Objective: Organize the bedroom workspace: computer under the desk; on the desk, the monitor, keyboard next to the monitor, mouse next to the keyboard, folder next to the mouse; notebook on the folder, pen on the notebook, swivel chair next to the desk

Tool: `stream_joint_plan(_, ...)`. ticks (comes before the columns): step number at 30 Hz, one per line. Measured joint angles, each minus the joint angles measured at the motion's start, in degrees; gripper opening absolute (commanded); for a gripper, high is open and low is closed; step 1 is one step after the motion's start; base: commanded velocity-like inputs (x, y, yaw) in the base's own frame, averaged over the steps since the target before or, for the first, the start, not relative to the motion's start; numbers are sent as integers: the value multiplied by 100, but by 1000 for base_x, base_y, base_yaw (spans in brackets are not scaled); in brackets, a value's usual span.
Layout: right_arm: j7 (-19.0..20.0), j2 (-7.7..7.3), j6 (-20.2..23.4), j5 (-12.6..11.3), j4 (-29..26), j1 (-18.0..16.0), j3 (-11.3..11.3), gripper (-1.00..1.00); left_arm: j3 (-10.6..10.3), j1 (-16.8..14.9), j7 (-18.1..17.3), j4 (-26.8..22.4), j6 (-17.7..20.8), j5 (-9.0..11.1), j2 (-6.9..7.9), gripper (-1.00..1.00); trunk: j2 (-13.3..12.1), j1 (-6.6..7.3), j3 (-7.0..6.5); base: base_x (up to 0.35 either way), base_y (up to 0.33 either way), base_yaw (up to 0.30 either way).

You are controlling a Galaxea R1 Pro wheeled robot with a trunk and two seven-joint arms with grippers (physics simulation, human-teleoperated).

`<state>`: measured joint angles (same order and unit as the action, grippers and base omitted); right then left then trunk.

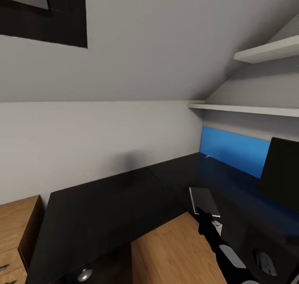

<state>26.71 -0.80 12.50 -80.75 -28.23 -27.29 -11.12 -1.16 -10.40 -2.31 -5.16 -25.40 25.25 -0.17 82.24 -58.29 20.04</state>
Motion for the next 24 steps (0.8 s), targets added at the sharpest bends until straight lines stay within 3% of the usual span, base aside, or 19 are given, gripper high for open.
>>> stream_joint_plan(8, -8, 7, -5, -10, 7, -1, -2, -100, -3, 2, 0, -2, 0, -1, 0, 100, 0, 0, -19, 0, 0, 61)
stream_joint_plan(24, -10, 9, -17, -5, 13, -1, -2, -100, 1, 0, 0, -2, 0, -1, 1, 100, 0, 0, -103, 0, 0, 205)
